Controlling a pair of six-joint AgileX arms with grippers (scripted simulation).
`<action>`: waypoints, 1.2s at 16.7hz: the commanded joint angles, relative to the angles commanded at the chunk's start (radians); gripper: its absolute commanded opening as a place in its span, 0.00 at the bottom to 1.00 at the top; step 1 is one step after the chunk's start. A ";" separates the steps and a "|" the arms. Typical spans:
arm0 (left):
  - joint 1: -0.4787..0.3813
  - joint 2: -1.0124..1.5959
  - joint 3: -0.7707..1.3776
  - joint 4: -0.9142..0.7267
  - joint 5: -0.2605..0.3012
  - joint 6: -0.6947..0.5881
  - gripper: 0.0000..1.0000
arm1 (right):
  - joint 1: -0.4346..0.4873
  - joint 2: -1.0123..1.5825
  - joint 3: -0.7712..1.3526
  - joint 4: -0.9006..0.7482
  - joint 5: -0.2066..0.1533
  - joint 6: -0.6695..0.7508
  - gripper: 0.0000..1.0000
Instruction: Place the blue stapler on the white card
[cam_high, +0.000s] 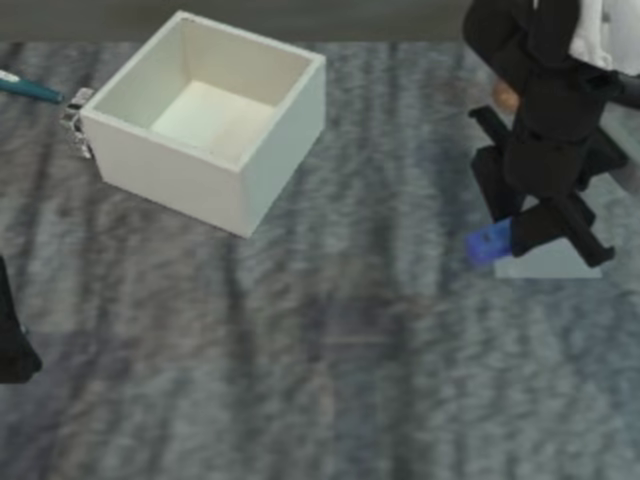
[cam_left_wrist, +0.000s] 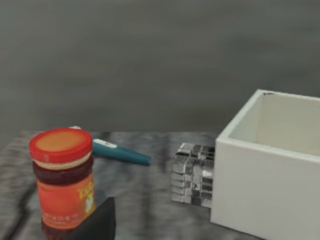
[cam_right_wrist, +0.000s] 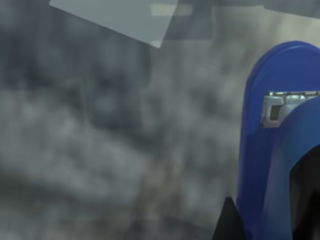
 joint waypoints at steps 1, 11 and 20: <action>0.000 0.000 0.000 0.000 0.000 0.000 1.00 | -0.039 0.038 0.066 -0.022 0.000 0.038 0.00; 0.000 0.000 0.000 0.000 0.000 0.000 1.00 | -0.188 0.169 0.271 -0.093 0.000 0.178 0.00; 0.000 0.000 0.000 0.000 0.000 0.000 1.00 | -0.193 0.234 0.039 0.210 0.000 0.177 0.00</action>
